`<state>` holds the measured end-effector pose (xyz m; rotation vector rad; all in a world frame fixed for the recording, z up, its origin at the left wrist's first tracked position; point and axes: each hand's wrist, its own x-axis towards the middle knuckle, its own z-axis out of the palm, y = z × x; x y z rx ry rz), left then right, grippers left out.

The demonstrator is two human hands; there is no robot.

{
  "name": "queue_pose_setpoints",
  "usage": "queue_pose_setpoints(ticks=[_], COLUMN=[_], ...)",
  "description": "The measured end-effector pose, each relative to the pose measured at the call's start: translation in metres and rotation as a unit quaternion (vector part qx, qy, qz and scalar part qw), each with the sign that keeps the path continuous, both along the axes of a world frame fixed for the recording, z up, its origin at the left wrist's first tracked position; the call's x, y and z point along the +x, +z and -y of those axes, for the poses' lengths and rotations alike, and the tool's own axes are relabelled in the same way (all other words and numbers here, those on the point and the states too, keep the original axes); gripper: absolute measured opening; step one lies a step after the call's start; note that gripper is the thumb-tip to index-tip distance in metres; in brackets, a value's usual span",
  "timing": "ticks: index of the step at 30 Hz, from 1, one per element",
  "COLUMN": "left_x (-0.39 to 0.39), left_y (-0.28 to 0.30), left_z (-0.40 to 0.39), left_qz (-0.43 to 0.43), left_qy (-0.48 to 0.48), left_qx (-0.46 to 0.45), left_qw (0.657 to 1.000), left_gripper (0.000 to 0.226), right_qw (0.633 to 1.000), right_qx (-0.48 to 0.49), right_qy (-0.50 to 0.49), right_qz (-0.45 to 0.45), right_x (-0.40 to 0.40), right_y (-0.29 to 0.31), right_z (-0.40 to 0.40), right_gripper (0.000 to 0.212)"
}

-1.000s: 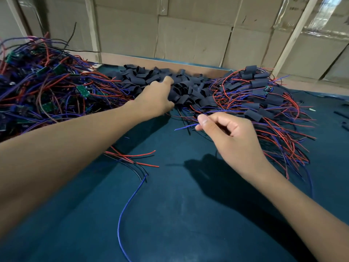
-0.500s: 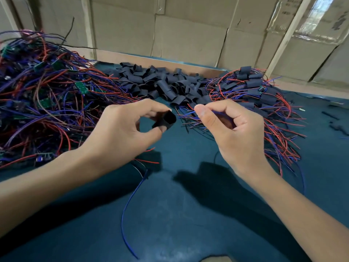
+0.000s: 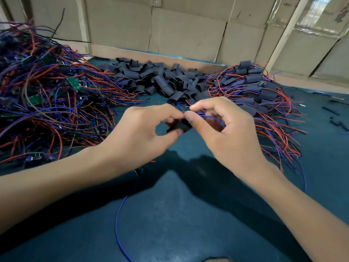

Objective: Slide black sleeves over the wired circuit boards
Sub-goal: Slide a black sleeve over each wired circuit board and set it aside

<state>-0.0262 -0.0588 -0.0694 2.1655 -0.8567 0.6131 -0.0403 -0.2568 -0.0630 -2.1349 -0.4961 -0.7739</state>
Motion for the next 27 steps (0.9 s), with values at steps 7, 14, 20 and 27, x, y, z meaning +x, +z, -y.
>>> queue_pose_setpoints(ticks=[7,14,20,27], left_x=[0.005,0.021,0.022,0.016], left_y=[-0.003,0.012,0.015,0.011], left_z=[-0.023,-0.043,-0.051,-0.045], left_qz=[-0.041,-0.019,0.027,0.046], left_qy=[0.055,0.129,0.149,0.128], left_qx=[-0.012,-0.073,0.038,0.111], left_qw=[0.998,0.989,0.988,0.984], left_gripper=[0.017,0.013,0.026,0.04], right_qw=[0.962,0.945,0.961,0.982], right_qx=[-0.178,-0.198,-0.091,0.068], right_qy=[-0.014,-0.05,-0.074,0.039], right_qz=[-0.207,-0.255,-0.25,-0.17], right_x=[0.006,0.011,0.017,0.012], right_y=[-0.008,-0.002,0.002,0.004], right_z=[0.016,0.022,0.029,0.021], right_gripper=[0.069,0.07,0.029,0.011])
